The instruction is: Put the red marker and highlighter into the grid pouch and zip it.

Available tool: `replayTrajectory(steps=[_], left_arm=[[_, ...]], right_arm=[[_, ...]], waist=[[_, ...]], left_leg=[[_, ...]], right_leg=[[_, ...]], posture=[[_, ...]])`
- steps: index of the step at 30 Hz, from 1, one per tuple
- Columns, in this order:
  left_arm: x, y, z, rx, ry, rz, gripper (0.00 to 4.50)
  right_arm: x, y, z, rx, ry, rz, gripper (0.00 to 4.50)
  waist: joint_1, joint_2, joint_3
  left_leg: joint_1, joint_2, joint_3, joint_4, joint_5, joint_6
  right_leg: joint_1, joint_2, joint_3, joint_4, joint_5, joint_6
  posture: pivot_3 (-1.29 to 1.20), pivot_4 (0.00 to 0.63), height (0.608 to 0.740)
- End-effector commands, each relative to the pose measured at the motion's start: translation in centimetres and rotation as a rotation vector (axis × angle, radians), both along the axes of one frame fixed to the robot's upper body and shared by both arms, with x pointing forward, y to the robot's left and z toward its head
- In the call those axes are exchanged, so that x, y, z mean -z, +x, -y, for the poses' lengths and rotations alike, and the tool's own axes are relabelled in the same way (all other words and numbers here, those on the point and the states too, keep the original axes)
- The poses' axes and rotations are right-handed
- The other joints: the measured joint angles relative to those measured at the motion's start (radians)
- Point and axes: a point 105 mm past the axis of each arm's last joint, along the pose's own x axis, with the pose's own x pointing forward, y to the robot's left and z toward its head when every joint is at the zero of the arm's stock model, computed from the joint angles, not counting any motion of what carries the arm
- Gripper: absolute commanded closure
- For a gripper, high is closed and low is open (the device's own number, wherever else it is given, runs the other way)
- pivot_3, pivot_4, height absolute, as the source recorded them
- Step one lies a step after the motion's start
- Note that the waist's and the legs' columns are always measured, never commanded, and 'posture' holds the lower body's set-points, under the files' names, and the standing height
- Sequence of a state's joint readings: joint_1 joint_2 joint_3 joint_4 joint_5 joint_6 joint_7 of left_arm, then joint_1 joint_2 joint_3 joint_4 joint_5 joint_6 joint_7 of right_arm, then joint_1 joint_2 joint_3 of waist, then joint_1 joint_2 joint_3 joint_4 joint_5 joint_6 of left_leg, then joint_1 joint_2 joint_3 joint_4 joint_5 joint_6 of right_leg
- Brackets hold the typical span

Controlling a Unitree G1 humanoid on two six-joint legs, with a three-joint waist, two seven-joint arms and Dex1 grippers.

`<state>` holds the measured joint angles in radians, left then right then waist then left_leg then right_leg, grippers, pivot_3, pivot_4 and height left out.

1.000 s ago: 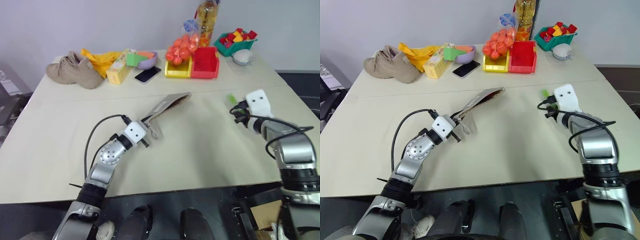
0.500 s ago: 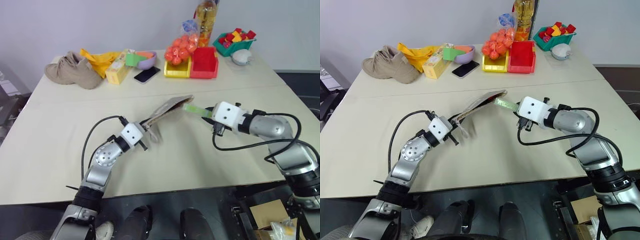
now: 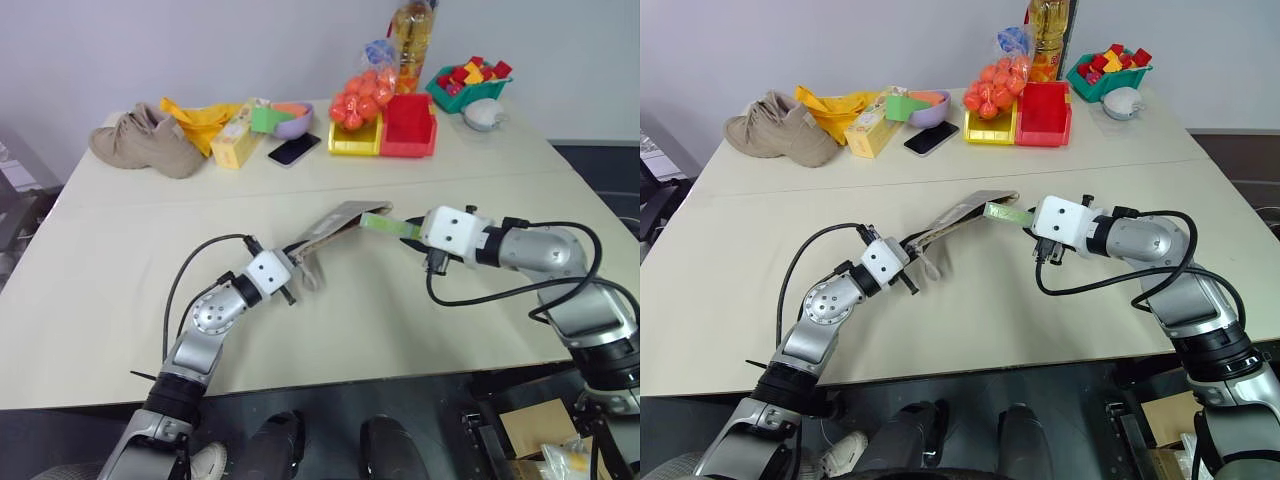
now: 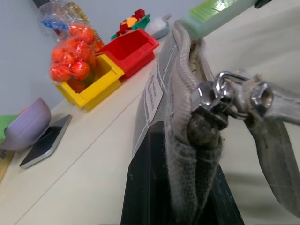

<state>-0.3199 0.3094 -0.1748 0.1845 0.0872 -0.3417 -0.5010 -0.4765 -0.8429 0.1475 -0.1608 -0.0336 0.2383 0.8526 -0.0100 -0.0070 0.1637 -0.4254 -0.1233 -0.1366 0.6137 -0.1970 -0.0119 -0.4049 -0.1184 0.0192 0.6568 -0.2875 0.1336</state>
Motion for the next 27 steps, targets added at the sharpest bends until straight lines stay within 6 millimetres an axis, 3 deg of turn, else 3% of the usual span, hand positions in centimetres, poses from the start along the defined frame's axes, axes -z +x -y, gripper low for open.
replayTrajectory(steps=[1,14,24,27], left_arm=[[-1.0,-0.4,0.1,0.019,0.003,0.050,4.50],[-1.6,-1.5,1.2,0.117,0.033,0.092,4.50],[-1.2,-3.2,2.8,0.298,0.120,0.067,4.50],[-1.4,-3.0,2.8,0.296,0.118,0.062,4.50]], right_arm=[[-2.4,0.0,-0.2,-0.009,0.018,0.071,3.63],[-1.4,0.3,-0.1,-0.055,-0.194,0.121,3.63],[-0.2,-1.0,-4.6,-0.366,-0.446,0.196,3.63],[-0.5,-0.8,-4.9,-0.368,-0.427,0.201,2.09]], waist=[[0.000,0.000,0.000],[0.000,0.000,0.000],[-0.001,0.000,0.000],[0.000,0.000,0.000]], left_leg=[[0.000,0.000,0.000,0.000,0.000,0.000],[0.000,0.000,0.000,0.000,0.000,0.000],[0.000,0.000,0.000,0.000,0.000,0.000],[0.000,0.000,0.000,0.000,0.000,0.000]], right_leg=[[0.000,0.000,0.000,0.000,0.000,0.000],[0.000,0.000,0.000,0.000,0.000,0.000],[0.000,0.000,0.000,0.000,0.000,0.000],[0.000,0.000,0.000,0.000,0.000,0.000]], posture=[[0.00,0.150,0.740],[0.00,0.150,0.740],[0.00,0.150,0.740],[0.00,0.150,0.740]])
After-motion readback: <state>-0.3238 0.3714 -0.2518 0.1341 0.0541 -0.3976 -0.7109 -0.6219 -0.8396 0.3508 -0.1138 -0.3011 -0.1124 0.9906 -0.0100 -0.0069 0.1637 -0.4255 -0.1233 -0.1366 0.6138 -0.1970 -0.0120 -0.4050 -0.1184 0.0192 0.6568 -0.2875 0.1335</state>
